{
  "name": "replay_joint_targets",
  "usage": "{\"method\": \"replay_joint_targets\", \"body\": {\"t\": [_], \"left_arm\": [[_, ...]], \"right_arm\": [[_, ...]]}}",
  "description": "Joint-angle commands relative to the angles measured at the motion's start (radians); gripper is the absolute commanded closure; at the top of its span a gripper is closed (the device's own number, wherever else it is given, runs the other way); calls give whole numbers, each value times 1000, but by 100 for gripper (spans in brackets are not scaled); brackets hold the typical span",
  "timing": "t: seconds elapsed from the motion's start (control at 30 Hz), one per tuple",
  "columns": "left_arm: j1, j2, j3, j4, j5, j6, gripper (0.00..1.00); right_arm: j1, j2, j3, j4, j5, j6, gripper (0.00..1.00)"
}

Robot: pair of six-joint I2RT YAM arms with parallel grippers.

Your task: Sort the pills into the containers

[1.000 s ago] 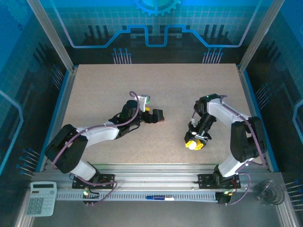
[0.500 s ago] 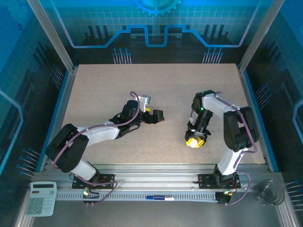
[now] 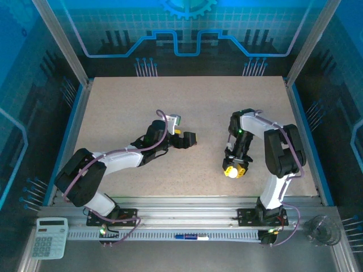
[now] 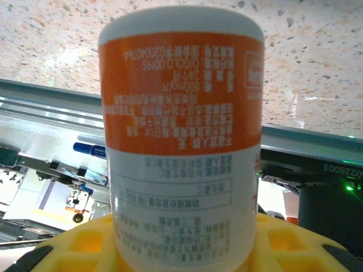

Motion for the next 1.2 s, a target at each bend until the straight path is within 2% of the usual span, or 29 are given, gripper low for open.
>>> {"method": "replay_joint_targets", "body": {"t": [0.0, 0.6, 0.83, 1.17], "left_arm": [[-4, -7, 30, 28, 26, 11, 1], [-4, 3, 39, 29, 29, 14, 1], [-4, 15, 39, 35, 34, 12, 1], [-5, 29, 42, 42, 38, 8, 1]], "right_arm": [[-14, 25, 29, -19, 23, -17, 60], [-36, 141, 93, -12, 82, -43, 53], [-57, 177, 131, -17, 90, -53, 54], [-69, 215, 177, -16, 95, -54, 44]]}}
